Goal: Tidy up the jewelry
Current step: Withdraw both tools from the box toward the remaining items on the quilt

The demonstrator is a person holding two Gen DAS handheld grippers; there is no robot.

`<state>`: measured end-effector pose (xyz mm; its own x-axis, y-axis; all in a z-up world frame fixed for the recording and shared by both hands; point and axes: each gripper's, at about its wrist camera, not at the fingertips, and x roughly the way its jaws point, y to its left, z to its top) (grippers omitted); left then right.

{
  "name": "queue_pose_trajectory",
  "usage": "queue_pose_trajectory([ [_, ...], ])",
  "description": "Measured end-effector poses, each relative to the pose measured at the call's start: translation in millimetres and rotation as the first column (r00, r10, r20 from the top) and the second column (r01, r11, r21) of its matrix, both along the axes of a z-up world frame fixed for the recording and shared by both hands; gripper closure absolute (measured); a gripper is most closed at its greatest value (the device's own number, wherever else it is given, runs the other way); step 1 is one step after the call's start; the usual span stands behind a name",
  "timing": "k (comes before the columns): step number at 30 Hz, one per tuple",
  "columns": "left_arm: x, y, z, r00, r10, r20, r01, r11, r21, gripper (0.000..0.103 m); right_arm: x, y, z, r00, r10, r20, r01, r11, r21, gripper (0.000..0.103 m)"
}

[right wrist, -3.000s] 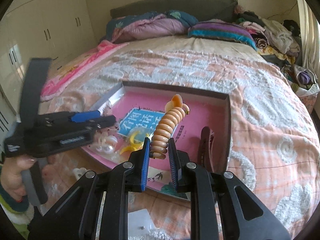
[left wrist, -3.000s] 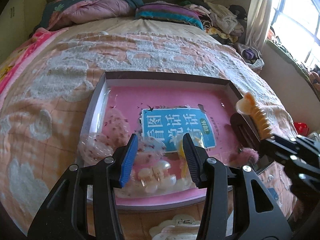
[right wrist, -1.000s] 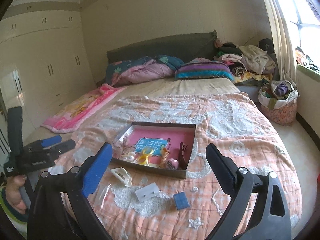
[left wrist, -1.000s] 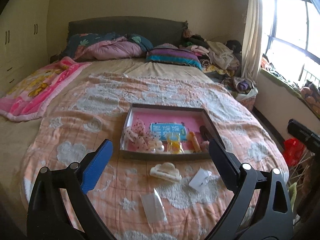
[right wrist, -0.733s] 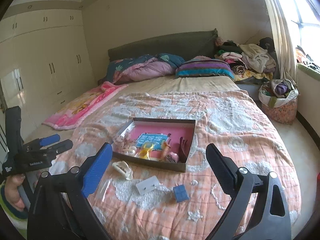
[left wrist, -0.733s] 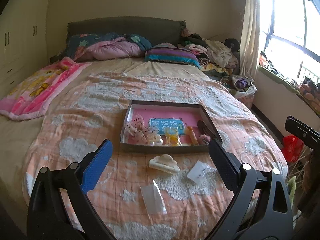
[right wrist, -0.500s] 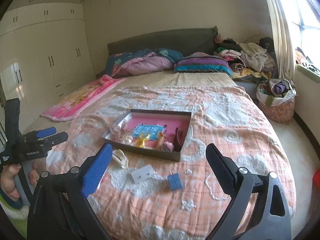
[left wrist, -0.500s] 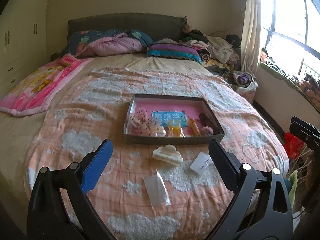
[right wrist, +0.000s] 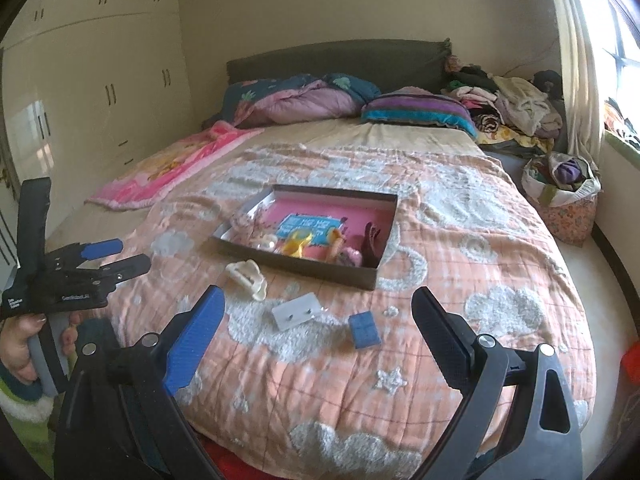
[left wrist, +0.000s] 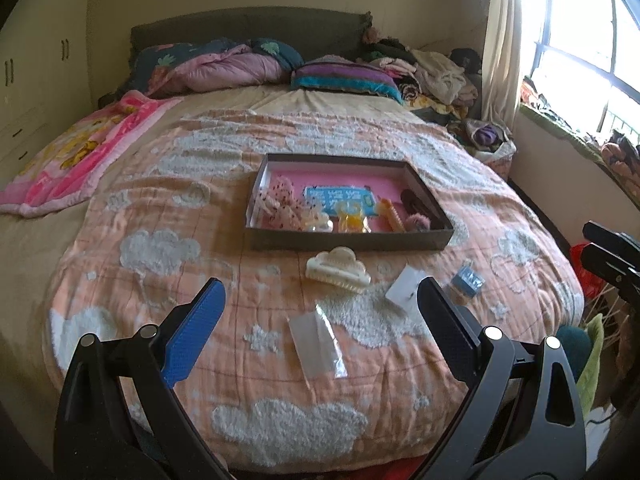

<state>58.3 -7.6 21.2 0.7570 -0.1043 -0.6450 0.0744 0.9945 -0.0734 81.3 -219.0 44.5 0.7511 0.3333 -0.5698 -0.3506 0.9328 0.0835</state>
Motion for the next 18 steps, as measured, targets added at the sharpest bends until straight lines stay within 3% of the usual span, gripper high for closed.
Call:
queue_pose_trajectory([
  [18,-4.3,-1.3,-53.4,0.991,-0.014,-0.129,0.021,0.999,0.047,0.013,-0.1,22.2,-38.8,0.992,0.071,-0.100,-0.075,0.997,-0.033,0.009],
])
